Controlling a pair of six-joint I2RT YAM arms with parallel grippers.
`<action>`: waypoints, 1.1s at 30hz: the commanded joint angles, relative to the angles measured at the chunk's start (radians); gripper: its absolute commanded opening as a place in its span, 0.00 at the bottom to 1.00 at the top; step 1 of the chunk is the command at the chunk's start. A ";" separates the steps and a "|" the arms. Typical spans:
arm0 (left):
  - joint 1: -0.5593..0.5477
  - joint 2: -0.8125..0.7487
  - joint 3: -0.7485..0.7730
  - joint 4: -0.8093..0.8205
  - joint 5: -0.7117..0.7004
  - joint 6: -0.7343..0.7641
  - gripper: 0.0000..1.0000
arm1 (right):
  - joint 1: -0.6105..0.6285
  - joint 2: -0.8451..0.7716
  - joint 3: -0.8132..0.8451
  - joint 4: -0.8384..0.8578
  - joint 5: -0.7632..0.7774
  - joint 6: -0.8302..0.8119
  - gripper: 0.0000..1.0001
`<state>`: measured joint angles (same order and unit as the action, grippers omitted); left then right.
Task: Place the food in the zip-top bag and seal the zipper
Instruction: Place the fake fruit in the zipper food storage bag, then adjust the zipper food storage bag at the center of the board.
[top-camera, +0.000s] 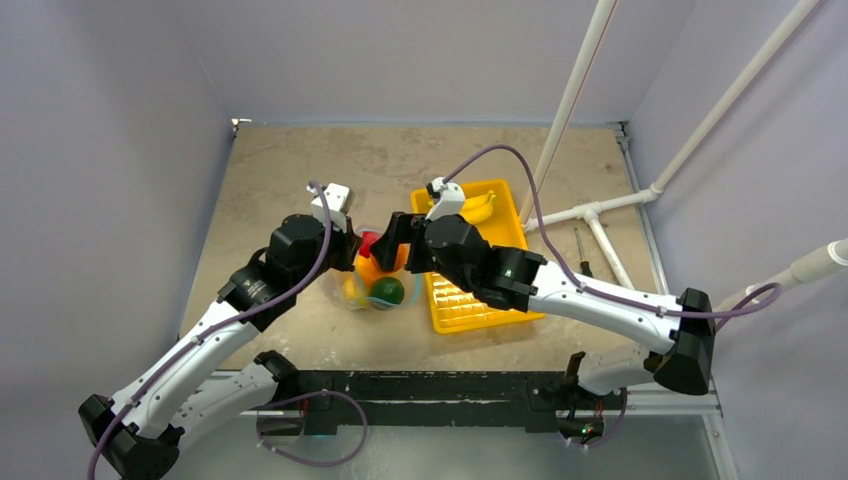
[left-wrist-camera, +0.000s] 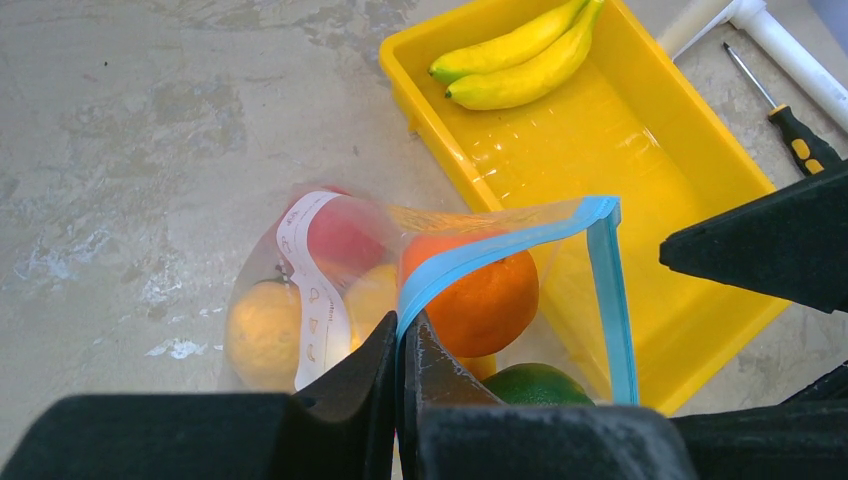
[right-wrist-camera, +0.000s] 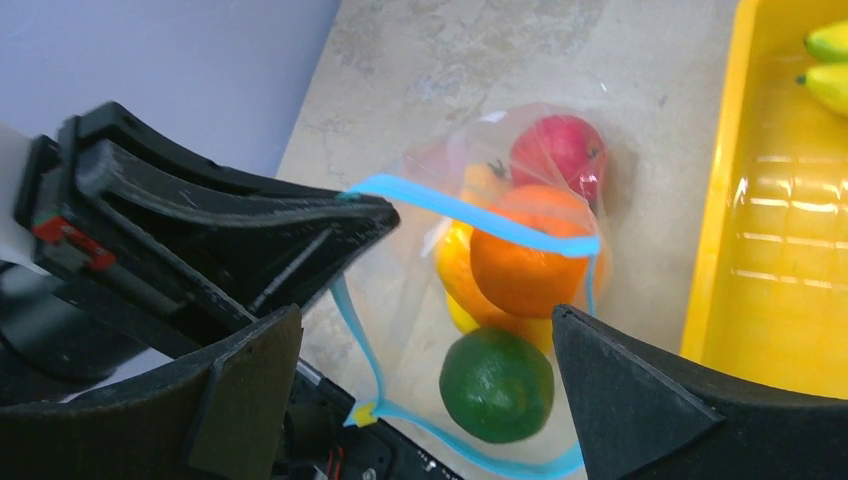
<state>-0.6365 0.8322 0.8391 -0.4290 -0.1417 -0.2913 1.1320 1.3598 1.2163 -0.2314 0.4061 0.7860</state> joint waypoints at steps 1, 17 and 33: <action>-0.002 -0.001 0.022 0.025 0.002 0.012 0.00 | 0.005 -0.071 -0.063 -0.056 0.025 0.102 0.94; -0.003 0.000 0.022 0.024 0.002 0.010 0.00 | 0.005 -0.125 -0.242 -0.059 -0.012 0.280 0.72; -0.003 0.001 0.020 0.024 0.002 0.009 0.00 | -0.021 -0.012 -0.274 0.040 0.030 0.263 0.53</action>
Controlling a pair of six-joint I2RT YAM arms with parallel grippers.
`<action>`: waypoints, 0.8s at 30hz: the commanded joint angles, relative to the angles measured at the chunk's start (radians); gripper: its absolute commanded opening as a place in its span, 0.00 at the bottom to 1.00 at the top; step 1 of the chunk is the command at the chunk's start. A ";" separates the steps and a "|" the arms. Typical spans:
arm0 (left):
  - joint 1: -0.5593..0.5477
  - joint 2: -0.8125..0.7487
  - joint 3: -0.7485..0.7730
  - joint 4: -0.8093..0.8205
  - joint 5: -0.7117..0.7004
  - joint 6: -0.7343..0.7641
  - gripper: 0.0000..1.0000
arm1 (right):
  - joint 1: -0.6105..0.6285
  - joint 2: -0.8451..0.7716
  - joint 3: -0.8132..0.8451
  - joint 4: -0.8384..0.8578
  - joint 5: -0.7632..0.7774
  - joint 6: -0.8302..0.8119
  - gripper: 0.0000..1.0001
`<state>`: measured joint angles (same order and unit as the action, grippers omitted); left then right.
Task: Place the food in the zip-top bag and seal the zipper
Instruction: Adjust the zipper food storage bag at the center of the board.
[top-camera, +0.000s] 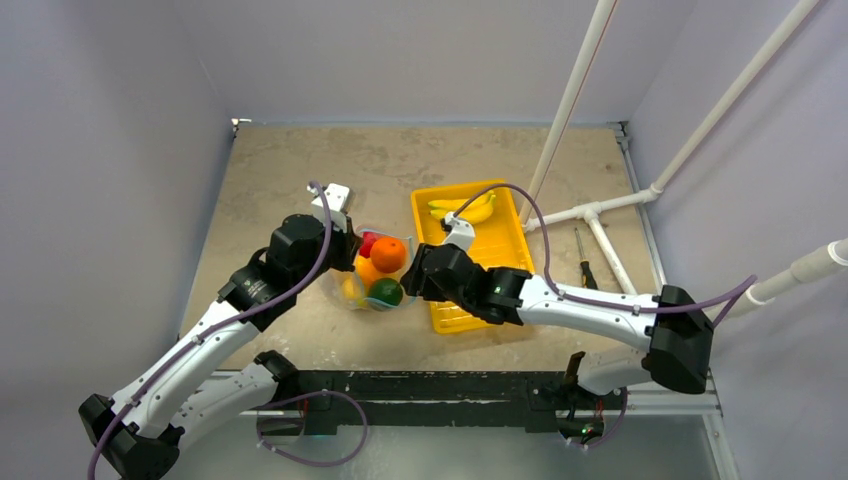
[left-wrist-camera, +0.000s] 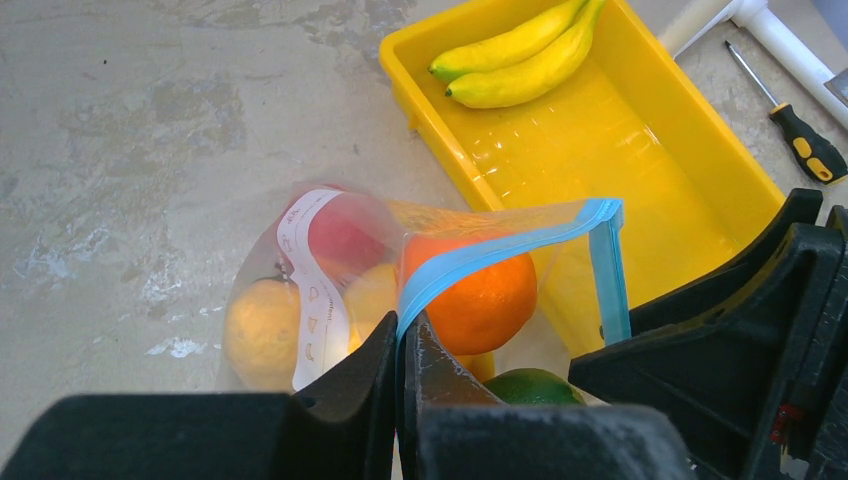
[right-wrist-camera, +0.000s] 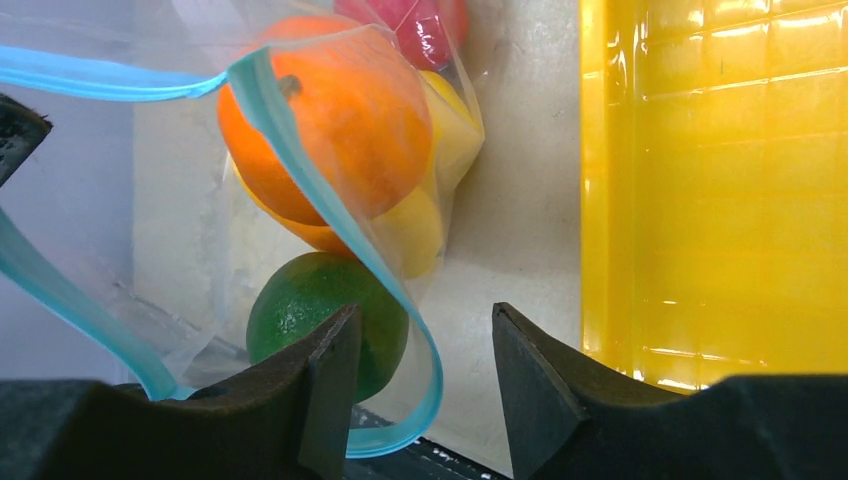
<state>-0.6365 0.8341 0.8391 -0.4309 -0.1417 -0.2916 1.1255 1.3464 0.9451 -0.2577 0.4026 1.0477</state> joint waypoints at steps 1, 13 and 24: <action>-0.003 -0.001 0.021 0.026 0.002 0.011 0.00 | -0.019 0.004 -0.005 0.077 0.031 -0.003 0.51; -0.003 0.000 0.022 0.025 0.001 0.011 0.00 | -0.045 0.086 0.010 0.161 -0.005 -0.037 0.37; -0.002 -0.036 0.023 0.022 -0.036 0.009 0.00 | -0.047 0.006 0.059 0.129 0.040 -0.063 0.00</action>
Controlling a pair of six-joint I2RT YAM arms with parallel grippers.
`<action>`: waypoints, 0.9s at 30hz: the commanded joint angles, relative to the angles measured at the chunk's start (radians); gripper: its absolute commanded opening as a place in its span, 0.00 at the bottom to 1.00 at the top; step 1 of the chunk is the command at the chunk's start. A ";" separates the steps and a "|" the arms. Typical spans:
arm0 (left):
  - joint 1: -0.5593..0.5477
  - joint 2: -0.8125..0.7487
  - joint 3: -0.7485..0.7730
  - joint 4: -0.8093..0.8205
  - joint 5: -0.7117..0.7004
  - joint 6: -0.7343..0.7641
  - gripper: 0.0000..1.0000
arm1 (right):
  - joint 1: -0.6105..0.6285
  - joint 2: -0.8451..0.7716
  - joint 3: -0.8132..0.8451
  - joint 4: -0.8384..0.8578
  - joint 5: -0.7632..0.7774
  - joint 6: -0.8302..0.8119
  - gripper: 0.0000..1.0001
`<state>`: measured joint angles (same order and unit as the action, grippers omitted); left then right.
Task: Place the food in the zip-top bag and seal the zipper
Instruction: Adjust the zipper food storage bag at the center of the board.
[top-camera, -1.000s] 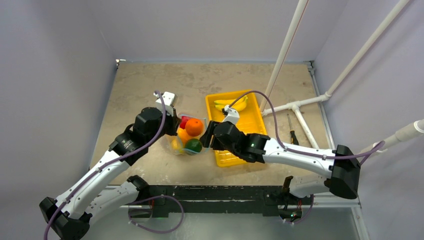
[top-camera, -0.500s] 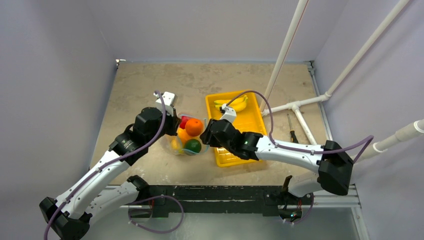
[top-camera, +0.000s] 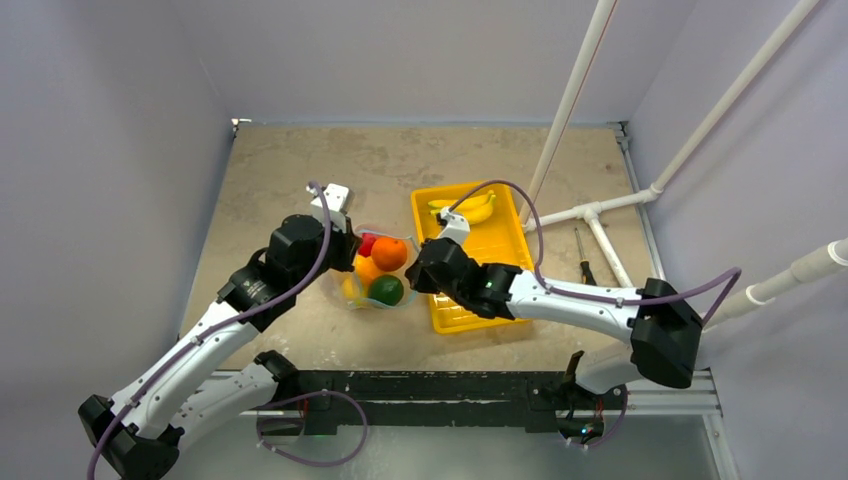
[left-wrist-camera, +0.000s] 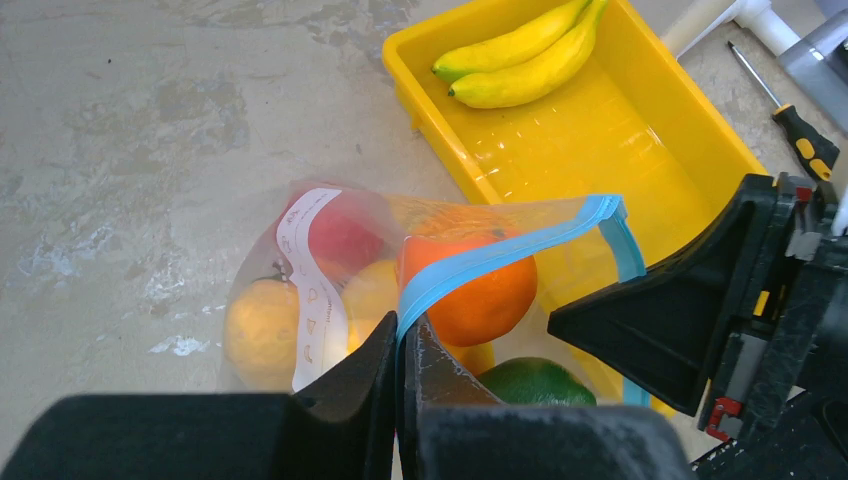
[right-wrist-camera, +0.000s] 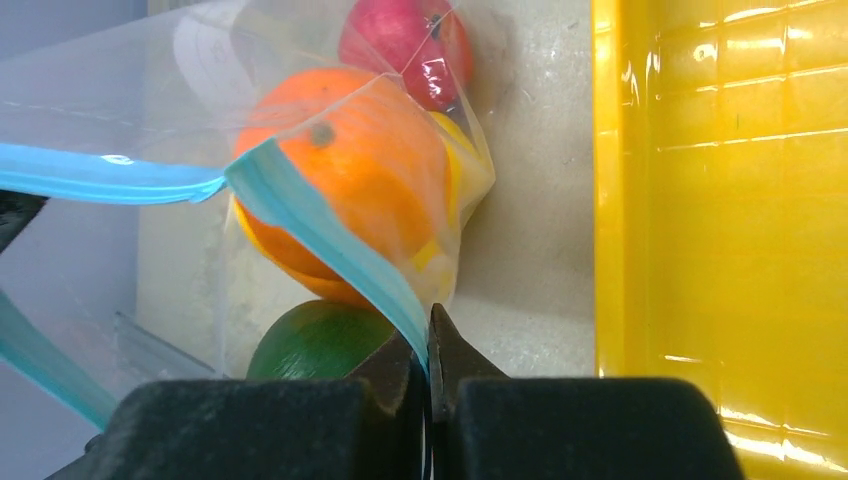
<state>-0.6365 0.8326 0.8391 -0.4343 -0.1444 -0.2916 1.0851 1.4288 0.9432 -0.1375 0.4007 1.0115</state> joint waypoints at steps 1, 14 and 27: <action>-0.002 -0.045 0.022 0.026 -0.047 0.009 0.00 | -0.007 -0.089 0.069 0.011 0.047 -0.037 0.00; -0.002 -0.251 -0.001 0.045 -0.248 0.002 0.00 | -0.007 -0.139 0.254 -0.020 0.131 -0.186 0.00; -0.003 0.085 0.050 -0.074 -0.237 -0.021 0.00 | -0.063 -0.027 0.126 0.064 0.057 -0.160 0.00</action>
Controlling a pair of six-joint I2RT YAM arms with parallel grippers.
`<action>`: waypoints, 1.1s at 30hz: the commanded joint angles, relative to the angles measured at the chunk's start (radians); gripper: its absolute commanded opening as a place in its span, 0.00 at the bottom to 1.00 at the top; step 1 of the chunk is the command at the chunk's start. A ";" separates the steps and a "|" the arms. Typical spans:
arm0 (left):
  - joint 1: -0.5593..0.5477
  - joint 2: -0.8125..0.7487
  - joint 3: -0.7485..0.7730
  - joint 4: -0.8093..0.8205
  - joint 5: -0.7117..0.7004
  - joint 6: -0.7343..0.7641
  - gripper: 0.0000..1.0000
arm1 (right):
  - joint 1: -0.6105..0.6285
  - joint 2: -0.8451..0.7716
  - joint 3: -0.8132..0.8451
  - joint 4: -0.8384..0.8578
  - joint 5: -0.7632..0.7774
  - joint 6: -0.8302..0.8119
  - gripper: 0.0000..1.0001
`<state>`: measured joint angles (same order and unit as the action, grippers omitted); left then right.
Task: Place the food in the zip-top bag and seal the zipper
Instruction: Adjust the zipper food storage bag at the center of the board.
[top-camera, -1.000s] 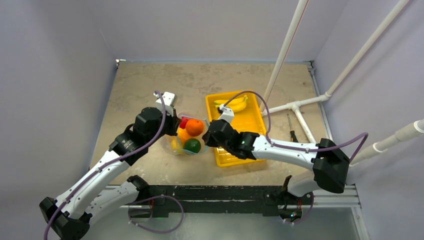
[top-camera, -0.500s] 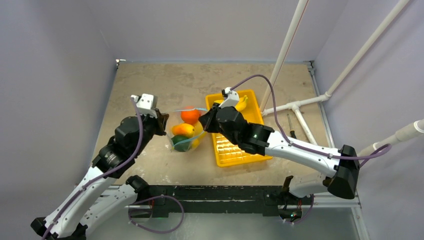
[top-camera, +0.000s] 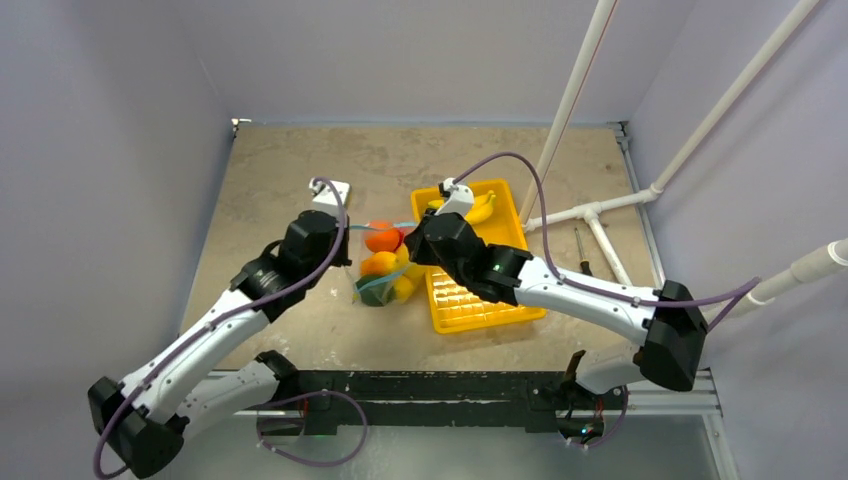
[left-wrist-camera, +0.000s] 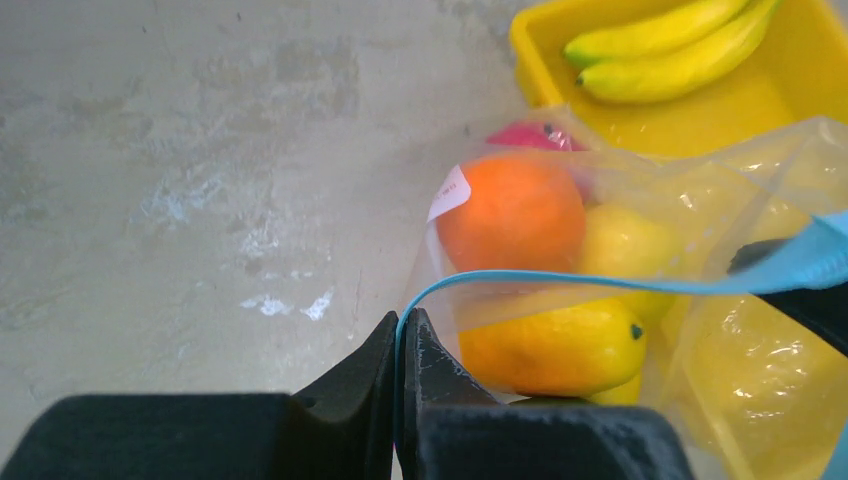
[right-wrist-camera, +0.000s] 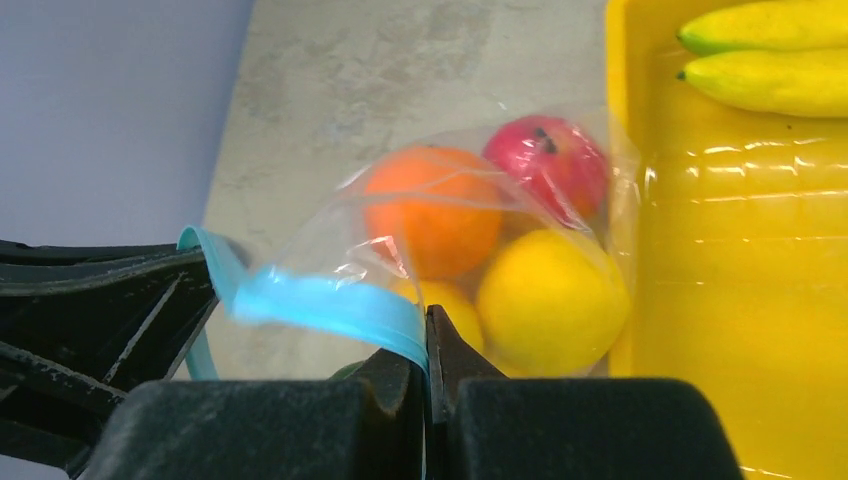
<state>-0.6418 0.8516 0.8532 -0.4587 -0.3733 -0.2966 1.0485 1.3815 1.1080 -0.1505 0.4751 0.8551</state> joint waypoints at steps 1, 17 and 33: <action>0.002 0.085 0.037 -0.055 -0.005 -0.018 0.00 | -0.033 0.030 -0.048 0.089 -0.029 -0.006 0.00; 0.003 -0.264 -0.031 0.095 0.007 0.005 0.00 | -0.038 -0.046 0.039 0.100 -0.022 -0.063 0.00; 0.003 -0.087 0.009 0.030 0.037 -0.001 0.00 | -0.038 0.155 0.046 0.162 -0.107 -0.059 0.00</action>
<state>-0.6418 0.8204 0.8394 -0.4786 -0.3408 -0.3027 1.0130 1.5673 1.1084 -0.0219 0.3656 0.8169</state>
